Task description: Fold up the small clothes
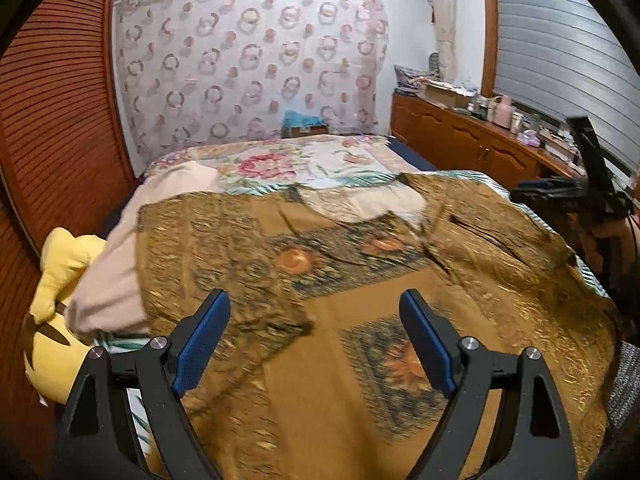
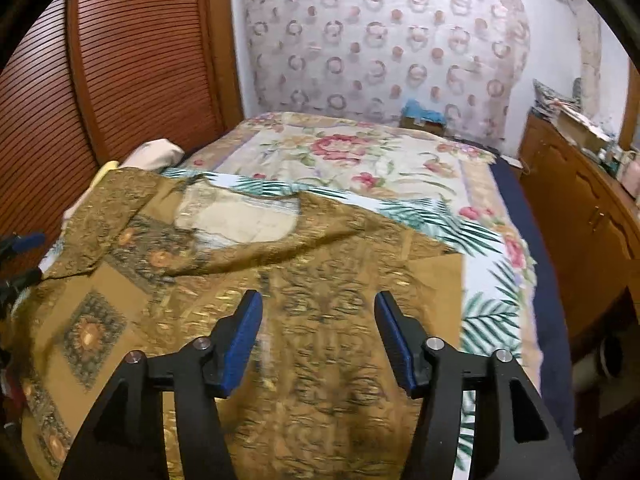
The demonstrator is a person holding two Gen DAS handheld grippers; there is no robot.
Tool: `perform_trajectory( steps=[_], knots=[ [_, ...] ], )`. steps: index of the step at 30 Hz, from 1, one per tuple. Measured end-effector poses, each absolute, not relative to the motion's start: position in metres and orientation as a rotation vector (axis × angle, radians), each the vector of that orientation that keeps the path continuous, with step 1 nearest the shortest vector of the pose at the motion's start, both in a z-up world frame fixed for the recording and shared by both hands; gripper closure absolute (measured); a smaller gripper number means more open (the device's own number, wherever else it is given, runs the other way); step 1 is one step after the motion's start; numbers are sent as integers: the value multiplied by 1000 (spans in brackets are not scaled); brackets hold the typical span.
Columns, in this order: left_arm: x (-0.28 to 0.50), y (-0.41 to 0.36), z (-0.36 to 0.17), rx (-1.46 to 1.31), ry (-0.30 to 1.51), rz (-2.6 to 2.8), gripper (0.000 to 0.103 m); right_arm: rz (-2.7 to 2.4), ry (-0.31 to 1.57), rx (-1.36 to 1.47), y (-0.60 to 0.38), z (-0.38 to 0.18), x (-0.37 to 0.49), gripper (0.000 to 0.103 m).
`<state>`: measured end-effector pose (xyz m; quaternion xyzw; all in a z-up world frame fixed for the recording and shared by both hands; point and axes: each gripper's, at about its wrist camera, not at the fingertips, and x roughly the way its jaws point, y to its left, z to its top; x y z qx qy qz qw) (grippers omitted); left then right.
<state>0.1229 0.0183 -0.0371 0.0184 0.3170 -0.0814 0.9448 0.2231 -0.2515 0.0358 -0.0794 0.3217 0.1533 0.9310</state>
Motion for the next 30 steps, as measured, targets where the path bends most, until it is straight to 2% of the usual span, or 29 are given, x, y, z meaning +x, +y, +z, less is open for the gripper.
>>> perform_trajectory(
  steps=[13, 18, 20, 30],
  knots=[
    [182, 80, -42, 48, 692, -65, 17, 168, 785, -170, -289, 2, 285, 43],
    [209, 102, -50, 48, 727, -32, 30, 208, 798, -137, -287, 2, 311, 43],
    [219, 109, -54, 49, 744, -23, 39, 218, 796, -147, -284, 4, 320, 43],
    [247, 146, -66, -25, 792, 5, 46, 244, 750, -144, -285, -10, 330, 41]
  ],
)
